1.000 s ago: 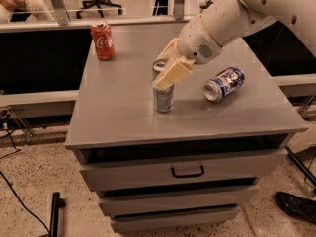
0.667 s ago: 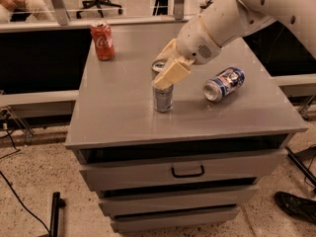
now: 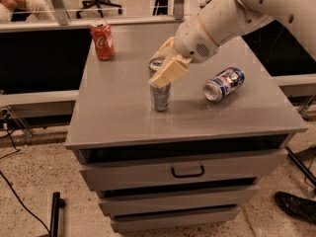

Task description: Move redbull can near coke can

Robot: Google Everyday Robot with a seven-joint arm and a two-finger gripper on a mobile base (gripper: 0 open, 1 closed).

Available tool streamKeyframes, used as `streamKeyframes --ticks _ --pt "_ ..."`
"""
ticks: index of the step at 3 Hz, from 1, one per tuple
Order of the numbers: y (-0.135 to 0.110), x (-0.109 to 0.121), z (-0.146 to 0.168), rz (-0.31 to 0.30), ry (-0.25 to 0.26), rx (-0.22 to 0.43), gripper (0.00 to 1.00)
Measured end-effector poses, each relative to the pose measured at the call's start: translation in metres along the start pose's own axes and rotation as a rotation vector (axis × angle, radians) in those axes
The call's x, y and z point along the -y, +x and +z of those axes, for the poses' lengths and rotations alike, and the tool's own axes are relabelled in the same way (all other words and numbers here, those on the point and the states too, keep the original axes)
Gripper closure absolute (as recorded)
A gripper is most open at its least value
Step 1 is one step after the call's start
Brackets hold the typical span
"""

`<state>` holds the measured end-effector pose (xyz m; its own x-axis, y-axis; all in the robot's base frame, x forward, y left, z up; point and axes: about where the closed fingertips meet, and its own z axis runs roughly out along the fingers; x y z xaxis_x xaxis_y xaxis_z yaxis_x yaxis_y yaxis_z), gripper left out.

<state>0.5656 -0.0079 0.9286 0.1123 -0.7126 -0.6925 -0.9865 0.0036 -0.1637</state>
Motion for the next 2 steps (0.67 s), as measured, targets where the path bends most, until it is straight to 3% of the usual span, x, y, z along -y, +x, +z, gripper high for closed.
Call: streamKeyframes --ticks 1,2 --pt "-0.017 0.018 -0.01 -0.031 0.027 -0.002 1.0" --pt "-0.042 0.058 -0.028 -0.075 0.095 -0.017 1.0"
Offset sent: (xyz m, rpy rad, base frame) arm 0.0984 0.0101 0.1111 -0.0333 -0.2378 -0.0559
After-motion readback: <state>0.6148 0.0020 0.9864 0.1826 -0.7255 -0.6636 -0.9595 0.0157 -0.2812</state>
